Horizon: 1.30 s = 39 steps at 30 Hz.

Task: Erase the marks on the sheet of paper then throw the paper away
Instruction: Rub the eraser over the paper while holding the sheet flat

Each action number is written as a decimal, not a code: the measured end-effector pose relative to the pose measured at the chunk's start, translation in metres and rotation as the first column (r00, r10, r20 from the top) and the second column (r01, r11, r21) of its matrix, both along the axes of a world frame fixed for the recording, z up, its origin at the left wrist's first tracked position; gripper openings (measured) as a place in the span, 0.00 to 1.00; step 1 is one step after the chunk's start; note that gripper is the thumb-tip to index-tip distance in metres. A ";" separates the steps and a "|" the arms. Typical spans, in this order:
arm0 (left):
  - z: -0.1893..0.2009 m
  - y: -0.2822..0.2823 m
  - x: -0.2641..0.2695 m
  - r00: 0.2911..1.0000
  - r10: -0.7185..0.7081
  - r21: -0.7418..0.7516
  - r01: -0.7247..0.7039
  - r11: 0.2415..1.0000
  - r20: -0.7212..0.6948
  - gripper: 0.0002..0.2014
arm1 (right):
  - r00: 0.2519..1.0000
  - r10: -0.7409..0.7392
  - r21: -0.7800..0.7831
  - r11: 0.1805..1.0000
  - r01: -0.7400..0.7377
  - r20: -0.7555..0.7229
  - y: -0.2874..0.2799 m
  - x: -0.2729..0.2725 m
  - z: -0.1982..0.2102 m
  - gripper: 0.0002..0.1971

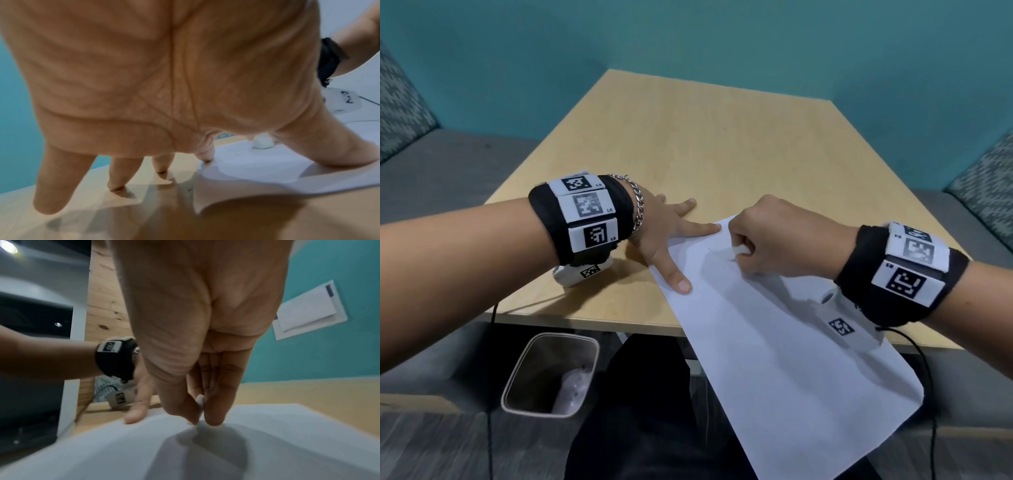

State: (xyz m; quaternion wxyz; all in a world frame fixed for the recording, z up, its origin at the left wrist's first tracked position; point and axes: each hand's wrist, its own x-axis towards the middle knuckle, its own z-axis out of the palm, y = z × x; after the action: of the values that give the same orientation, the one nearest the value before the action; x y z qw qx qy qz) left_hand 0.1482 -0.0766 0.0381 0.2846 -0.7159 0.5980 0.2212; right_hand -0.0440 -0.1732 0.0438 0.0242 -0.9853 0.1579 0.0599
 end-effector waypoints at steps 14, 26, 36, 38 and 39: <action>0.002 0.002 -0.001 1.000 0.008 -0.007 -0.009 1.000 -0.010 0.63 | 1.000 0.013 -0.030 0.999 -0.014 -0.025 0.013 -0.001 -0.003 0.09; 0.004 0.003 -0.003 1.000 -0.002 -0.009 0.002 1.000 -0.019 0.60 | 0.997 0.041 -0.010 0.999 -0.042 -0.065 0.019 0.016 -0.008 0.08; 0.001 0.002 0.000 1.000 0.009 -0.008 -0.009 1.000 -0.022 0.62 | 1.000 -0.013 0.111 0.994 0.013 0.000 0.002 0.014 -0.007 0.03; 0.000 0.001 0.000 1.000 0.009 -0.005 -0.009 1.000 -0.018 0.62 | 0.999 -0.044 0.120 0.992 0.044 -0.004 -0.007 0.015 -0.004 0.03; 0.000 0.001 0.000 1.000 0.011 -0.003 -0.011 1.000 -0.015 0.62 | 0.997 -0.073 0.122 0.990 0.072 0.007 -0.012 0.015 -0.004 0.03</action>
State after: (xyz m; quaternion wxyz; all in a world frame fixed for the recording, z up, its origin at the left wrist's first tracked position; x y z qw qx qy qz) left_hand 0.1481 -0.0756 0.0383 0.2778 -0.7179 0.5965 0.2271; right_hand -0.0293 -0.1849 0.0401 0.0875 -0.9760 0.1894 0.0628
